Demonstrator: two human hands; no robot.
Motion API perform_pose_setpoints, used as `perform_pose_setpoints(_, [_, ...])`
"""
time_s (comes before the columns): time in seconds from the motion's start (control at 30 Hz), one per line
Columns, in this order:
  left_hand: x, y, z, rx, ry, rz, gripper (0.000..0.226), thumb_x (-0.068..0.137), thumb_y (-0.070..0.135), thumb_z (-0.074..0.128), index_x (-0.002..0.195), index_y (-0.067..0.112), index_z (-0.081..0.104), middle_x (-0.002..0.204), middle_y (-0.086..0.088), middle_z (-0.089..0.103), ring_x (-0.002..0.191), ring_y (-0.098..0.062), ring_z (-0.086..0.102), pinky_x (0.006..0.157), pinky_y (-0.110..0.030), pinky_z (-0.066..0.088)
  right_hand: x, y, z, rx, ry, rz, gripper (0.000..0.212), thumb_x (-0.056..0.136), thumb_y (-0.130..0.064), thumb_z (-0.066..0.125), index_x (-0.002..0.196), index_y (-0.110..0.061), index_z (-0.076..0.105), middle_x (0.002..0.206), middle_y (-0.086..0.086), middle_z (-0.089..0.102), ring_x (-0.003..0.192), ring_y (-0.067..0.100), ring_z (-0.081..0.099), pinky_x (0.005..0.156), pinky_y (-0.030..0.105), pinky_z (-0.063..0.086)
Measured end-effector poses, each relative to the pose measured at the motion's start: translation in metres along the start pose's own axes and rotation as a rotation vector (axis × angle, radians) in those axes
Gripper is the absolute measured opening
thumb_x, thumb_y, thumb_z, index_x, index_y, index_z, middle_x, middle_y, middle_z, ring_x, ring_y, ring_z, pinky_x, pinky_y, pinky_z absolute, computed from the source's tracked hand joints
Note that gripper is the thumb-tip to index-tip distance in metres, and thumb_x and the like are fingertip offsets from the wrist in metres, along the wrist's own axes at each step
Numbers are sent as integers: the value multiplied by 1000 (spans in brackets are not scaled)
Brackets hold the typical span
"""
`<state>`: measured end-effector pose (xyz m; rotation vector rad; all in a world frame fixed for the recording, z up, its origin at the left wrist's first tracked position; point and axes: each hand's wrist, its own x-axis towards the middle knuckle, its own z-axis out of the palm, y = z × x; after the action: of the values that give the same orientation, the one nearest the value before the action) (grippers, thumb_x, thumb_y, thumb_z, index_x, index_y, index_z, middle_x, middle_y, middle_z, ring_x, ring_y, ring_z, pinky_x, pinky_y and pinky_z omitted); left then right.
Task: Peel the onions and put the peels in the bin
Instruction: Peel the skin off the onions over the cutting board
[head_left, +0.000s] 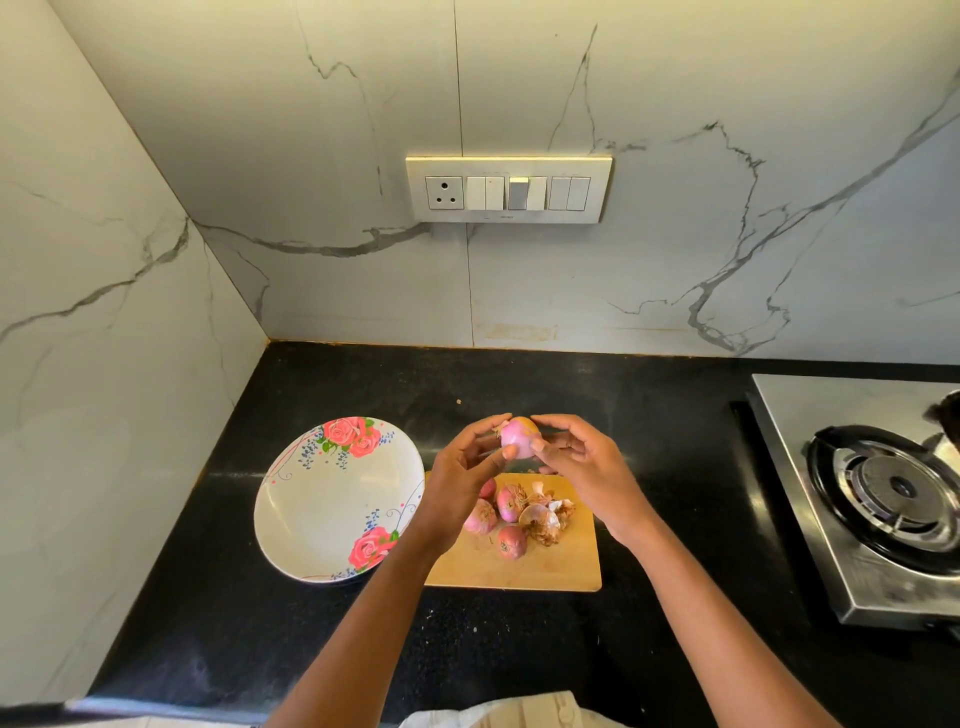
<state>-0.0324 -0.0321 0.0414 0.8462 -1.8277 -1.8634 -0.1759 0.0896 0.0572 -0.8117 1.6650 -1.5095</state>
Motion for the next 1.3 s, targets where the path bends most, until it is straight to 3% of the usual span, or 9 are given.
perform_pose_setpoints(0.17, [0, -1, 1, -126, -8, -49, 44, 96, 29, 67, 137, 26, 51, 133, 4, 66, 120, -18, 67, 97, -33, 56, 5, -5, -5, -250, 53, -121, 22, 92, -27, 73, 114, -28, 72, 105, -15, 74, 99, 0, 70, 80, 18, 57])
perform_pose_setpoints(0.27, [-1, 2, 2, -202, -9, -78, 41, 96, 24, 66, 134, 21, 51, 130, 1, 68, 116, -20, 69, 92, -29, 57, 6, -4, -4, -370, 101, -196, 21, 89, -26, 75, 111, -24, 75, 101, -19, 72, 96, -7, 67, 78, 9, 52])
perform_pose_setpoints(0.5, [-4, 7, 5, -157, 11, -89, 39, 92, 34, 70, 128, 29, 58, 122, 11, 71, 115, -11, 68, 92, -27, 55, 1, 1, 2, -357, 159, -223, 15, 90, -24, 76, 105, -23, 77, 94, -16, 75, 91, 2, 71, 78, 16, 55])
perform_pose_setpoints(0.6, [-5, 8, 3, -179, 14, -95, 42, 90, 39, 68, 129, 27, 59, 121, 11, 71, 115, -12, 68, 90, -26, 55, -2, -1, 7, -347, 157, -216, 18, 88, -24, 78, 106, -22, 77, 97, -15, 74, 93, -1, 70, 78, 13, 54])
perform_pose_setpoints(0.8, [-7, 10, 4, -260, -8, -142, 42, 93, 37, 60, 132, 20, 59, 122, 2, 72, 114, -17, 69, 88, -24, 56, -3, -3, 7, -404, 174, -271, 15, 92, -17, 74, 105, -22, 77, 93, -16, 74, 88, 6, 72, 76, 20, 57])
perform_pose_setpoints(0.97, [-4, 9, 4, -361, -12, -200, 30, 103, 24, 54, 132, 17, 59, 124, -5, 71, 115, -23, 69, 91, -27, 57, -4, -5, 6, -370, 161, -246, 19, 93, -14, 72, 109, -23, 76, 99, -16, 74, 93, 2, 71, 79, 15, 55])
perform_pose_setpoints(1.3, [-2, 8, 3, -366, -2, -212, 35, 102, 26, 56, 137, 25, 56, 128, -6, 69, 116, -25, 68, 93, -31, 56, -7, -7, 11, -308, 112, -216, 28, 90, -20, 77, 116, -27, 72, 115, -15, 71, 108, -2, 66, 90, 14, 53])
